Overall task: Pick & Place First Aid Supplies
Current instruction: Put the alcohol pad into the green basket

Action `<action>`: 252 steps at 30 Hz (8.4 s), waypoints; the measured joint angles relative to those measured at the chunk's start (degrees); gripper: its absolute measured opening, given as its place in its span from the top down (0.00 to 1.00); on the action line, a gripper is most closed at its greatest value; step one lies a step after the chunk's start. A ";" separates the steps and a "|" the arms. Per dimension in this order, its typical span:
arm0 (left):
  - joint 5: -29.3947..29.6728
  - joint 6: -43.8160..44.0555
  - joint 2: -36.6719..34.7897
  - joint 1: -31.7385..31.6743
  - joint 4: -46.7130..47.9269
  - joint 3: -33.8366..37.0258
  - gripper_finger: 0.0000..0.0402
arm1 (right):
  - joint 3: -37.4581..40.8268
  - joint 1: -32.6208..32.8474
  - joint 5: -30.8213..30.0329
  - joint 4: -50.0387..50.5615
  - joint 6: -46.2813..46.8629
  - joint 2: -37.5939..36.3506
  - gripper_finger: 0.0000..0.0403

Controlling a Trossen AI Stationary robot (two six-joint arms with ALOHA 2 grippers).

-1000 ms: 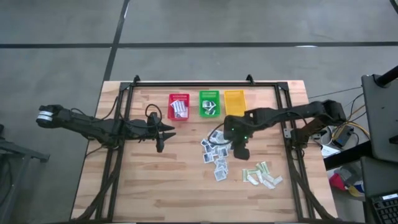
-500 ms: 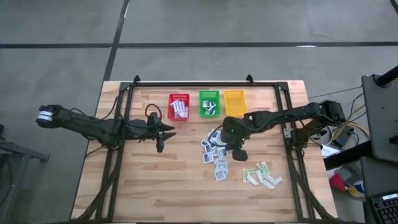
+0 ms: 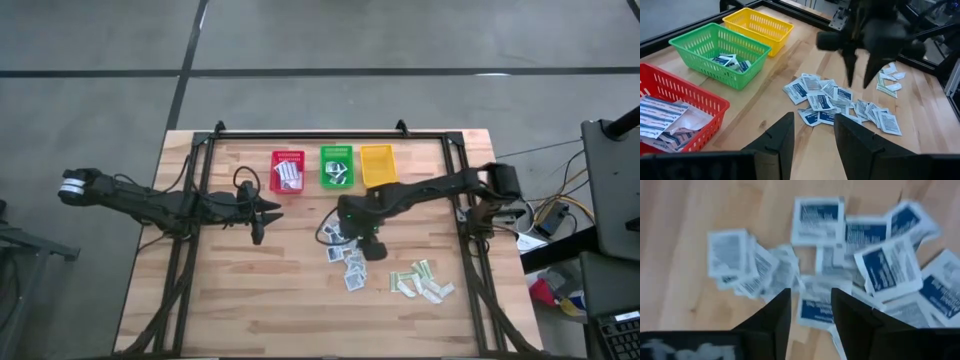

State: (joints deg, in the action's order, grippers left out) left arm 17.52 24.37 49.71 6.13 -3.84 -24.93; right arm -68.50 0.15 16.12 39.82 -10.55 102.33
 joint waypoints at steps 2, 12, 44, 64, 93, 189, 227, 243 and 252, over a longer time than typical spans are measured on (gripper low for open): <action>-0.41 0.03 -0.01 0.01 0.01 0.00 0.67 | -1.12 -0.38 -0.09 2.68 -0.55 1.93 0.64; -0.51 -0.30 0.00 0.01 0.15 0.00 0.67 | -1.48 -0.49 -4.79 3.46 -1.37 5.84 0.59; -0.53 -0.30 -0.02 0.02 0.02 0.00 0.67 | -1.39 0.02 -6.86 3.20 -1.48 8.30 0.82; -0.51 -0.32 -0.01 0.01 0.02 0.00 0.67 | -1.43 0.00 -7.85 3.60 0.65 8.41 0.96; -0.51 -0.36 0.00 0.01 0.02 0.00 0.67 | -1.41 -0.59 -13.35 10.07 1.37 5.67 0.98; -0.49 -6.27 -0.02 0.02 0.39 0.00 0.67 | 14.40 -1.23 -5.88 -1.17 66.02 -2.67 0.65; -0.49 -6.20 0.00 0.00 0.46 0.00 0.67 | 15.19 -1.34 -7.21 8.67 59.72 -2.56 0.94; -0.50 -6.20 -0.02 0.00 0.48 0.00 0.67 | 14.72 -1.27 -13.03 21.25 57.24 -3.85 0.98; -0.51 -6.20 -0.02 0.00 0.47 0.00 0.67 | 14.69 -1.29 -13.53 21.90 53.99 -5.44 0.98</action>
State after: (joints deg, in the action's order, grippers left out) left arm 17.02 18.17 49.69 6.13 -3.37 -24.93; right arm -53.81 -1.15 2.59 61.72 43.44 96.89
